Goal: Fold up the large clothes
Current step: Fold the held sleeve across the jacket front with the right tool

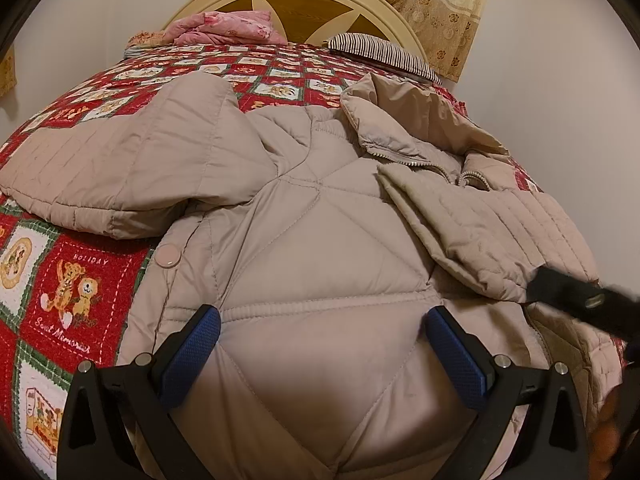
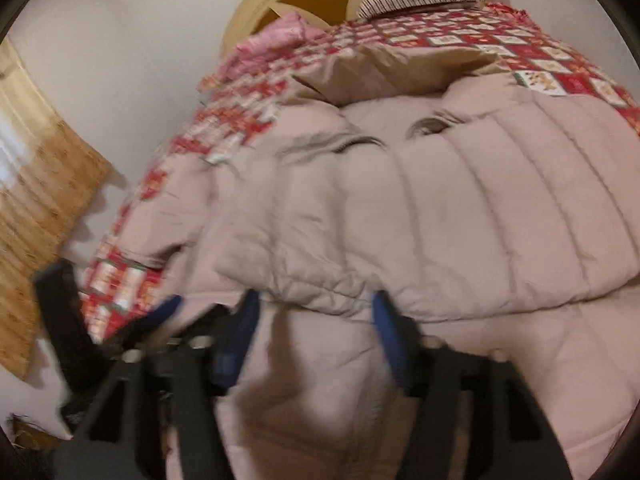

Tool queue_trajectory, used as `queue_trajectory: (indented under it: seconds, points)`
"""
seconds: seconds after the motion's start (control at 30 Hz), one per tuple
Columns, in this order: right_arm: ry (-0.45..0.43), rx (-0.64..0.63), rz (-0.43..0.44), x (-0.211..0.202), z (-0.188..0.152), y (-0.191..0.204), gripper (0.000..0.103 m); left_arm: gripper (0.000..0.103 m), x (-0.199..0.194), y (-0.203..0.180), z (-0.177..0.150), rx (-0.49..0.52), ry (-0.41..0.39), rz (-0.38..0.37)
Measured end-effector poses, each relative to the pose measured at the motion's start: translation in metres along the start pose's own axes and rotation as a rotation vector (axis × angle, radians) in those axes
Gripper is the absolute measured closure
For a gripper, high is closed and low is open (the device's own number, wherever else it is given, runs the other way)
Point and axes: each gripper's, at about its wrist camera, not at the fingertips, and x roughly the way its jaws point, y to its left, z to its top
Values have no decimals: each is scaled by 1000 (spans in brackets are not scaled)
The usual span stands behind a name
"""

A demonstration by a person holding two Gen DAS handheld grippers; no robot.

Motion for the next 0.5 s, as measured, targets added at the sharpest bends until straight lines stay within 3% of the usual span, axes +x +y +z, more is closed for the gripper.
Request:
queue_trajectory:
  seconds: [0.07, 0.1, 0.13, 0.2, 0.37, 0.47, 0.5]
  points:
    - [-75, -29, 8, -25, 6, 5, 37, 1, 0, 0, 0, -2, -1, -3]
    - [-123, -55, -21, -39, 11, 6, 45, 1, 0, 0, 0, -3, -1, -3]
    - [-152, -73, -83, -49, 16, 4, 59, 1, 0, 0, 0, -2, -1, -3]
    - [-173, -58, -187, -61, 29, -9, 68, 1, 0, 0, 0, 0, 0, 0]
    - [-143, 96, -373, -46, 36, -71, 68, 1, 0, 0, 0, 3, 1, 3]
    - [-31, 150, -377, -10, 15, -96, 65, 1, 1, -1, 0, 7, 4, 9]
    - [-63, 147, -374, -3, 5, -98, 65, 1, 1, -1, 0, 9, 5, 11]
